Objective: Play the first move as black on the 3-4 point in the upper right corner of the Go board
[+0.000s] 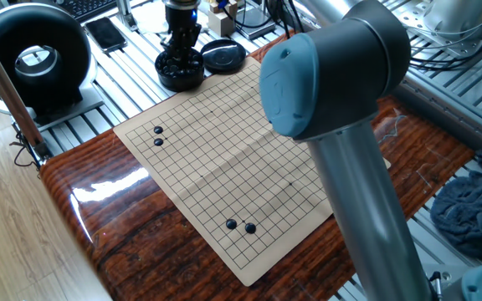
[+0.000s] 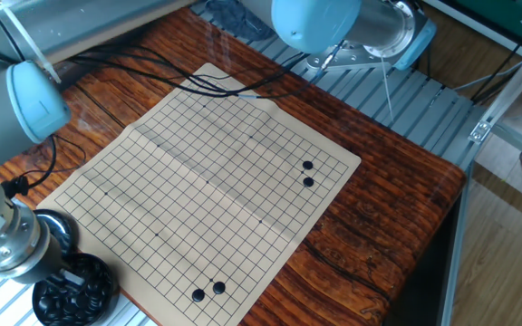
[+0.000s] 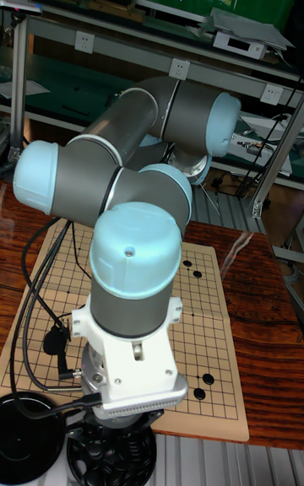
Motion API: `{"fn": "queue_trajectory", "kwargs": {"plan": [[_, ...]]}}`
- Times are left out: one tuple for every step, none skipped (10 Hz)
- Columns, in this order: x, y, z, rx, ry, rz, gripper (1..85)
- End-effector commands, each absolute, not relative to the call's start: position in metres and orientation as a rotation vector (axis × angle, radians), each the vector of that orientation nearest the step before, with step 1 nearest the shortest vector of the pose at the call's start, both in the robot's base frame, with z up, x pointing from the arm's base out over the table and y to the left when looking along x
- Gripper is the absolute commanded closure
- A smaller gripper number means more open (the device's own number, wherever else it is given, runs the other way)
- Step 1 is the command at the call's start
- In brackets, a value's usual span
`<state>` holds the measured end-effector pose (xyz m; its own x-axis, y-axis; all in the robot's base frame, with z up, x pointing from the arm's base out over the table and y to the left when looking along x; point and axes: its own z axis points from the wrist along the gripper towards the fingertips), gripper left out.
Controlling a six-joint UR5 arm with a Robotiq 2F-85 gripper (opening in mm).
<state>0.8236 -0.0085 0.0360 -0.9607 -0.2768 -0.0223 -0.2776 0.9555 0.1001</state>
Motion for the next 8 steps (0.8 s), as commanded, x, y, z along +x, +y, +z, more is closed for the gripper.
{"fn": "queue_trajectory", "kwargs": {"plan": [[0.8272, -0.0187, 0.0326, -0.483, 3.088, 0.070, 63.3], [0.8288, -0.0214, 0.0311, -0.488, 3.085, 0.040, 63.3], [0.8293, -0.0217, 0.0309, -0.488, 3.084, 0.037, 63.3], [0.8302, -0.0217, 0.0309, -0.487, 3.081, 0.036, 63.3], [0.8306, -0.0213, 0.0308, -0.487, 3.079, 0.038, 63.7], [0.8311, -0.0211, 0.0299, -0.491, 3.078, 0.041, 63.7], [0.8327, -0.0217, 0.0283, -0.496, 3.074, 0.040, 64.0], [0.8334, -0.0222, 0.0271, -0.496, 3.075, 0.037, 64.3]]}}
